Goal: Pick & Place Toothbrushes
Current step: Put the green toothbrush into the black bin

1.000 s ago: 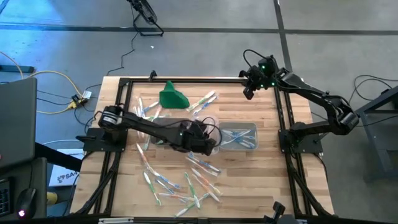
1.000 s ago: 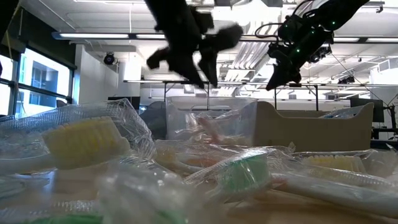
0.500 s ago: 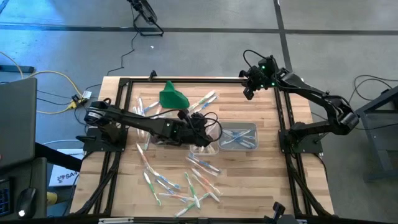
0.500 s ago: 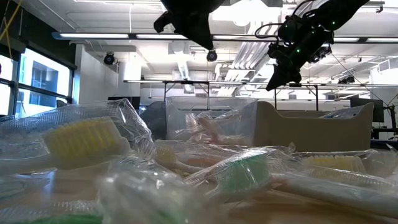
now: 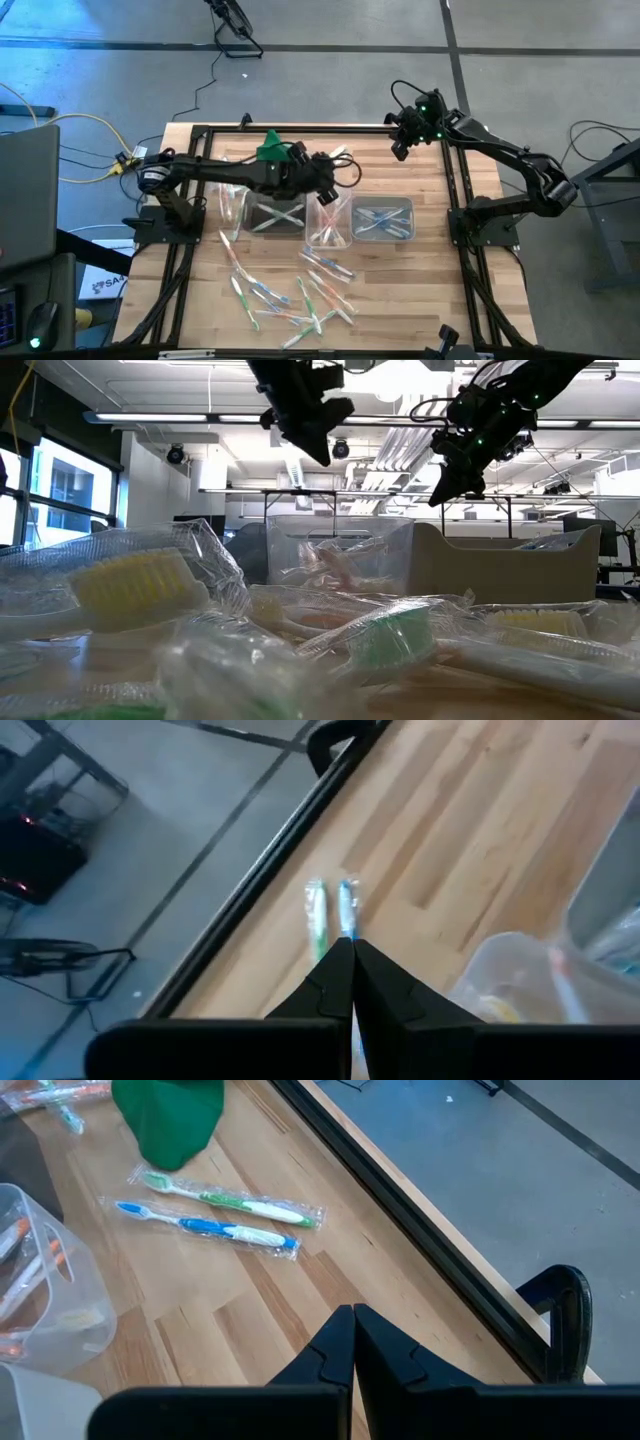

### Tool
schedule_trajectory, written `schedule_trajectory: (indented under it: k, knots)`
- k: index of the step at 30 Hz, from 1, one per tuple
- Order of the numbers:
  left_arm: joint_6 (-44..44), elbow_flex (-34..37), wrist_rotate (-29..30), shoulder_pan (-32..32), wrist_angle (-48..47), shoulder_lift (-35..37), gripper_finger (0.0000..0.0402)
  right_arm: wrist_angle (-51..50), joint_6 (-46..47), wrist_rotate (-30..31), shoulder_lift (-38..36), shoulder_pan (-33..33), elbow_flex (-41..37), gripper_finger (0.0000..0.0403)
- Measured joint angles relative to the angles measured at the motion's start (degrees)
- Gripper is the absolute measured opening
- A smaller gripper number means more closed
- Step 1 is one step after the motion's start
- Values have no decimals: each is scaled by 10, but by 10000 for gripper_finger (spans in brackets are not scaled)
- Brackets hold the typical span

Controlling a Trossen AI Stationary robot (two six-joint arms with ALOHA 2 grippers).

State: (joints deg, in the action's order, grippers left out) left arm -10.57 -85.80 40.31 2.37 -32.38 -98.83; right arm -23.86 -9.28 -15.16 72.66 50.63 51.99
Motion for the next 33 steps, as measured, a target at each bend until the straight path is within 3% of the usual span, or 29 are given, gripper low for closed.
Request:
schedule_trajectory:
  k: [7,15,27,33]
  knots:
    - [59,9,-86,69,-14,0,0,1,0,0,0,0,0,2]
    - [135,128,-211,142,153,20,0,10,0,0,0,0,0,2]
    - [179,323,-351,249,282,182,0,90,3,-2,0,0,0,2]
    - [177,407,-374,262,335,259,0,120,3,-11,0,-1,0,2]
